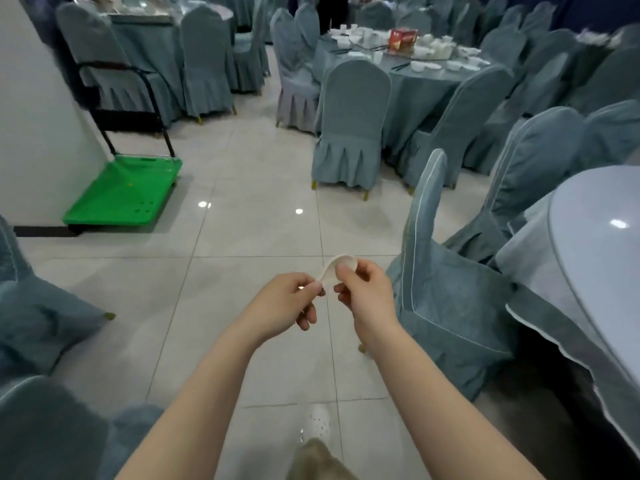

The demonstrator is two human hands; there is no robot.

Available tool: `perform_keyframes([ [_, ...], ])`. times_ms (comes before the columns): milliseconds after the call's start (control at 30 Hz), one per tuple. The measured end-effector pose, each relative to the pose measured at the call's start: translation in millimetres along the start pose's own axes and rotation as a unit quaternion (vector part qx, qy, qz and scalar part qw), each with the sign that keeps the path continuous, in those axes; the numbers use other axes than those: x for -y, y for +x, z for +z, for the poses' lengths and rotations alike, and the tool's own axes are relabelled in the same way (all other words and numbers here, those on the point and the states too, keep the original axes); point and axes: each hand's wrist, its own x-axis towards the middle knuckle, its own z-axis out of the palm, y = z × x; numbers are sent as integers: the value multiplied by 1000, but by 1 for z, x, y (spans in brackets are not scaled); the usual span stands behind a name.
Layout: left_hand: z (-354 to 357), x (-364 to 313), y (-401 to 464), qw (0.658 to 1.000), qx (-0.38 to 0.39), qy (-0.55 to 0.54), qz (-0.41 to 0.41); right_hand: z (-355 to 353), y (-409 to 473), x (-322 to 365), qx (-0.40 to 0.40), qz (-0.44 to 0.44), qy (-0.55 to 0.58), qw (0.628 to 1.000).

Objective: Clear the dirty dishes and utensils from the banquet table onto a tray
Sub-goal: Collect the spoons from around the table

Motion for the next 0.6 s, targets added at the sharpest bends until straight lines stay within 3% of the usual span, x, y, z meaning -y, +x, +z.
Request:
perform_keyframes([
  [267, -61, -28, 173, 999, 8, 42, 13, 45, 177, 17, -28, 64, 77, 995],
  [467, -105, -51, 297, 998, -67, -9, 0, 87, 303, 59, -2, 61, 69, 996],
  [600, -134, -68, 391, 999, -44, -1, 16, 96, 378, 77, 52, 99, 50, 993],
])
